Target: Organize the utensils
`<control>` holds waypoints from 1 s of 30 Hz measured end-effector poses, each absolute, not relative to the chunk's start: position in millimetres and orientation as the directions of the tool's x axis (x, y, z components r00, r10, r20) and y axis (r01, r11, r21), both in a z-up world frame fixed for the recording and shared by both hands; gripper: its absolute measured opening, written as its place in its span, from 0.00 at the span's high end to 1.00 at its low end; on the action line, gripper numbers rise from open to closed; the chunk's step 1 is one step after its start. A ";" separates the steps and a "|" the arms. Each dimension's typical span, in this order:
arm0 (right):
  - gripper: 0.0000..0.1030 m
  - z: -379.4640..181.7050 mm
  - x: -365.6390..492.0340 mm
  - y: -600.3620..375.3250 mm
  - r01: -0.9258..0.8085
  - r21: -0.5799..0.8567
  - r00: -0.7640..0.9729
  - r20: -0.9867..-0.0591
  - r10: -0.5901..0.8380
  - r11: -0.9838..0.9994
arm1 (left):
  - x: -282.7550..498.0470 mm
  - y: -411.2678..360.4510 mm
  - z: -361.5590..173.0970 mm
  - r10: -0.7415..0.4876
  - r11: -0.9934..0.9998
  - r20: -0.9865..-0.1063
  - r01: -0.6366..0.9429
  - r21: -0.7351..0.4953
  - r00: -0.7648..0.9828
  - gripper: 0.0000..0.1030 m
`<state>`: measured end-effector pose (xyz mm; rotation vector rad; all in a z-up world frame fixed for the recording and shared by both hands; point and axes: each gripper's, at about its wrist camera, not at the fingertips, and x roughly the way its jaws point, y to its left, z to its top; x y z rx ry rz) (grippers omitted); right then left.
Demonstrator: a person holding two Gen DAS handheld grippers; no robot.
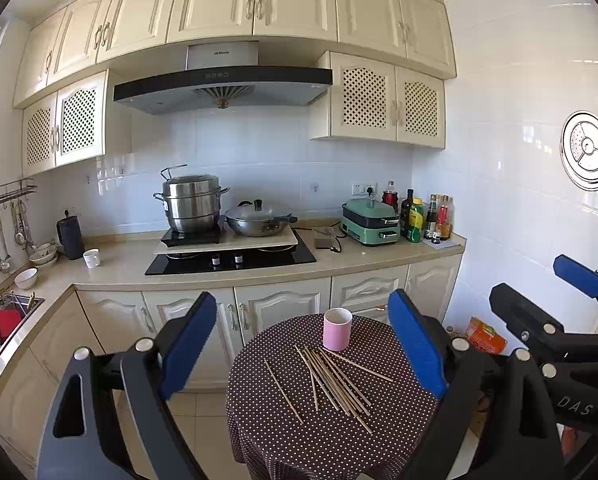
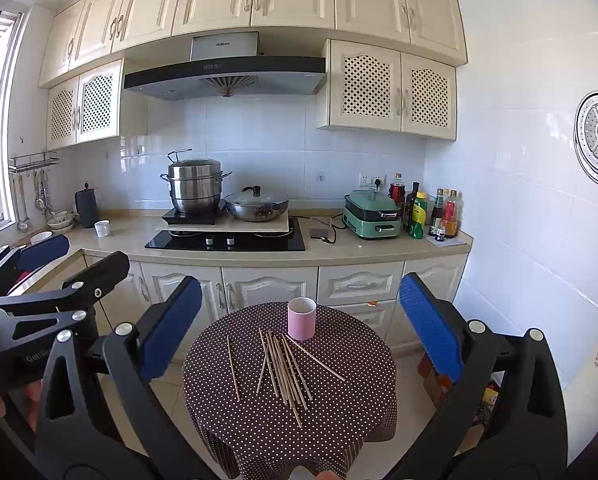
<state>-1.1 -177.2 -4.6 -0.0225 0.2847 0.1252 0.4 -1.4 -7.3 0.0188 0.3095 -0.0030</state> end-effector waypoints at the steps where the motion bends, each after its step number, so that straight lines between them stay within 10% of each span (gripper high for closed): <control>1: 0.06 -4.2 -0.9 -177.1 -0.126 -0.005 0.952 -0.282 0.120 0.992 | 0.6 -1.2 -7.2 -0.001 1.000 -0.305 0.006 0.018 0.952 0.16; 30: 0.06 -10.8 16.6 -162.0 -0.114 -0.012 0.943 -0.316 0.104 0.993 | 21.5 16.6 -16.6 -0.016 1.000 -0.341 0.018 0.001 0.940 0.16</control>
